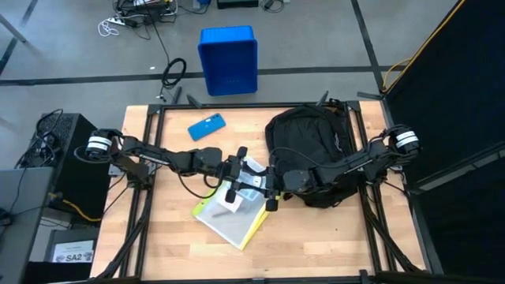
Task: Unpack backpack
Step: Put the white charger adapter into the white zip bag, then put the blue cellphone into the white zip bag
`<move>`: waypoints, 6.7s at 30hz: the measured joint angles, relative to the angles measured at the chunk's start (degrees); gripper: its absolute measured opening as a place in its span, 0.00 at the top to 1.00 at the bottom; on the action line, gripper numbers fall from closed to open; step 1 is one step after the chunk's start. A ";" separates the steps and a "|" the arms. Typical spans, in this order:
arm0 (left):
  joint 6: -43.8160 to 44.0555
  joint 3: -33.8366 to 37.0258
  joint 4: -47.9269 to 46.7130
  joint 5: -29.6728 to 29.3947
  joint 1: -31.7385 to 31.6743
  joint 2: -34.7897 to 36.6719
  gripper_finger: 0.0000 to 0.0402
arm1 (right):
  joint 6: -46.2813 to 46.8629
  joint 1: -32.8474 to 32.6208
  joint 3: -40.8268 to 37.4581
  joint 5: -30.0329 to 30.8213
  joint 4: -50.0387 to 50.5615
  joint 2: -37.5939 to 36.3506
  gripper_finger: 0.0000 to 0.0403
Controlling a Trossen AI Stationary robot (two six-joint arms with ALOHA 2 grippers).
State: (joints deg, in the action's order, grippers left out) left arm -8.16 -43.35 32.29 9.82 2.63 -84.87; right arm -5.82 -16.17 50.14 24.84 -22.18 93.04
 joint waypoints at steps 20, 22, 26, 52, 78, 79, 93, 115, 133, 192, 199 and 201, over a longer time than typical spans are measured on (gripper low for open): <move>8.90 0.39 -7.45 -4.34 0.28 4.78 0.03 | 11.91 -8.67 -0.45 -21.59 16.55 6.43 0.63; 10.03 0.42 -6.97 -4.71 0.39 3.66 0.03 | 13.81 -7.13 -0.45 -21.45 16.25 9.51 0.63; 11.47 0.42 -6.36 -5.17 0.84 2.03 0.03 | 18.55 -3.61 -0.39 -21.18 14.21 12.07 0.63; 14.68 0.42 -4.74 -9.17 2.51 -7.42 0.02 | 21.60 4.68 -0.38 -9.41 5.98 11.78 0.48; 9.84 0.21 -31.93 -15.84 -17.89 10.42 0.03 | 20.60 0.61 -0.38 -8.01 32.75 -5.19 0.48; 9.53 -0.01 -35.03 -16.16 -20.36 10.34 0.03 | 20.24 0.63 -0.38 -7.96 32.77 -5.59 0.49; 6.65 -2.63 -50.30 -0.65 -53.25 0.91 0.03 | 18.66 1.29 -0.38 -7.76 31.74 -5.82 0.57; -9.51 -21.82 -68.32 -3.98 -55.17 -23.31 0.03 | 18.18 1.29 -0.38 -8.01 31.27 -5.75 0.57; -9.62 -23.94 -80.90 -3.01 -47.34 -22.39 0.03 | 18.38 0.26 -0.40 -8.04 31.24 -5.73 0.58; -16.63 -28.91 -85.84 -14.23 -36.81 -28.82 0.27 | 19.78 -1.64 -0.43 -8.00 30.85 -5.62 0.59; -15.86 -33.33 -88.87 -15.66 -34.78 -23.71 0.70 | 19.87 -1.99 -0.43 -8.04 30.84 -5.62 0.59; -15.37 -34.49 -89.51 -15.54 -34.40 -21.51 0.79 | 20.17 -2.01 -0.43 -8.02 30.83 -5.62 0.58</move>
State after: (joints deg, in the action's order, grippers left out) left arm -23.53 -77.84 -57.22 -5.72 -31.76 -106.38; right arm 14.35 -18.17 49.71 16.82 8.65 87.42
